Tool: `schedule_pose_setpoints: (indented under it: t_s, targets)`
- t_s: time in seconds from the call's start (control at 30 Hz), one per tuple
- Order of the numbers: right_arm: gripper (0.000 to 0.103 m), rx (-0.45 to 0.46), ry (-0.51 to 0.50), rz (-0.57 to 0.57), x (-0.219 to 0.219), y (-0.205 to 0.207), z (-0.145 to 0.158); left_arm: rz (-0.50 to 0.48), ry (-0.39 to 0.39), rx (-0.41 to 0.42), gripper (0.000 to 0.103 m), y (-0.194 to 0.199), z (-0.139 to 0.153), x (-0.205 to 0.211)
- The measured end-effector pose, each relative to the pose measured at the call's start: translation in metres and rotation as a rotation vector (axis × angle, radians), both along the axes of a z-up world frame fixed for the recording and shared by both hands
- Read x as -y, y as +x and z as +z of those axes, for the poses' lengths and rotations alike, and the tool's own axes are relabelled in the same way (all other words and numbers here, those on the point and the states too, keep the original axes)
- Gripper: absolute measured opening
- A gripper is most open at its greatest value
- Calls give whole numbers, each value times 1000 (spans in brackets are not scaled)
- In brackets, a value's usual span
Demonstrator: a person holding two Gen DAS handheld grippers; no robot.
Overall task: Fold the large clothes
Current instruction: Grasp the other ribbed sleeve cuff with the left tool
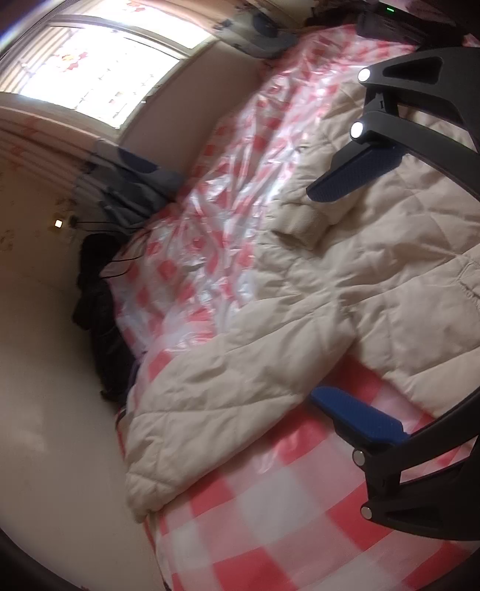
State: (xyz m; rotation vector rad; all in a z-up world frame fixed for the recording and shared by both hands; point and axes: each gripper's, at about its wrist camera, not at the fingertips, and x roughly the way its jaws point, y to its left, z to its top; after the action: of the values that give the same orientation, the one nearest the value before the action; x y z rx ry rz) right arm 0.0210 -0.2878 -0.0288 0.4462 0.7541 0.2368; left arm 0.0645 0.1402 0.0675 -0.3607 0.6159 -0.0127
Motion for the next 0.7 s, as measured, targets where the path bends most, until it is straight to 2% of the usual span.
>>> schedule_pose_setpoints:
  t_s: [0.1, 0.2, 0.3, 0.37, 0.4, 0.53, 0.6, 0.7]
  targets:
    - [96, -32, 130, 21, -12, -24, -5, 95, -70, 63, 96, 10, 33, -65]
    - [96, -29, 183, 34, -19, -35, -7, 259, -154, 102, 96, 29, 60, -145]
    - [96, -54, 213, 39, -17, -30, -15, 337, -205, 54, 96, 67, 70, -214]
    - [96, -85, 237, 34, -15, -26, -24, 373, -218, 2, 96, 91, 68, -248]
    - [96, -96, 253, 35, -14, -25, -29, 382, -250, -13, 96, 99, 64, -262]
    - [96, -115, 257, 39, -17, -20, -38, 371, -461, -80, 96, 130, 31, -301]
    - [96, -123, 249, 48, -20, -19, -41, 388, -492, -110, 96, 139, 19, -305]
    - [96, -134, 247, 51, -21, -18, -44, 369, -513, -98, 94, 147, 12, -305]
